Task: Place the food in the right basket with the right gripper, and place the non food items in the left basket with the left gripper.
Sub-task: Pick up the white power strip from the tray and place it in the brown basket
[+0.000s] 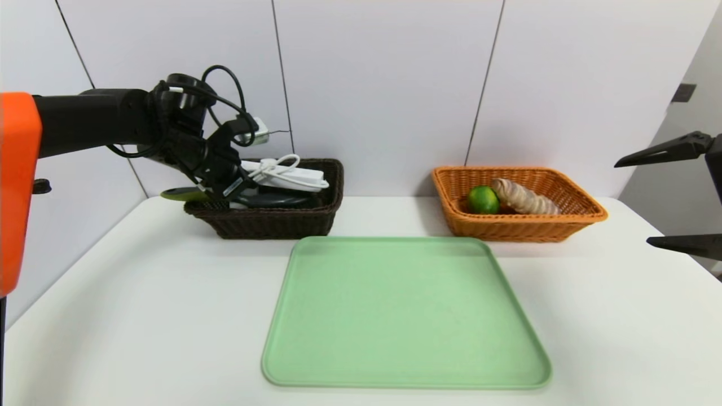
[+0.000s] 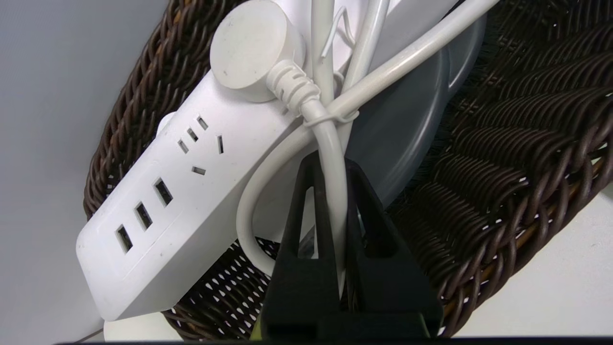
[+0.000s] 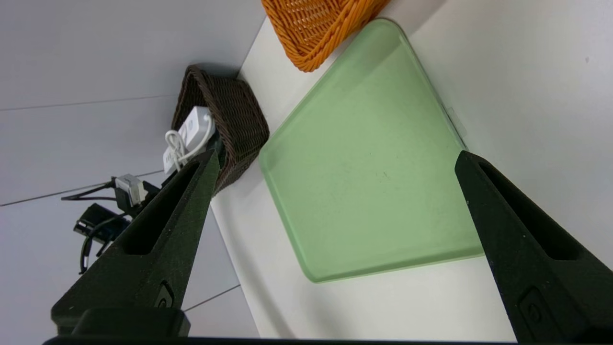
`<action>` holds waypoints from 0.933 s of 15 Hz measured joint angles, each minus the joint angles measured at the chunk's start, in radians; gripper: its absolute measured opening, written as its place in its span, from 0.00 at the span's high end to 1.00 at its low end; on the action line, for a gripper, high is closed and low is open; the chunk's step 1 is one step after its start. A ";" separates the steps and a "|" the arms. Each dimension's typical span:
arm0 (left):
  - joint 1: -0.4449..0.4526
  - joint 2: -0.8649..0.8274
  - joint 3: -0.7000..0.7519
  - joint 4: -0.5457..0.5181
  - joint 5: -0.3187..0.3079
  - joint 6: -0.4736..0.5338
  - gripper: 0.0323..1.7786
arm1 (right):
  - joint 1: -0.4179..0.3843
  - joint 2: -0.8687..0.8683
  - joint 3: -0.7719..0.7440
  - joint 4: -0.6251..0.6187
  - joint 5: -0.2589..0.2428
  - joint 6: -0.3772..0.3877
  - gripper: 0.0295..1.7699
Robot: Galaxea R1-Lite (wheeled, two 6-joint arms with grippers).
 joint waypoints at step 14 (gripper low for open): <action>-0.027 -0.105 0.000 -0.005 0.015 -0.149 0.28 | 0.002 -0.013 -0.011 0.008 -0.001 -0.001 0.03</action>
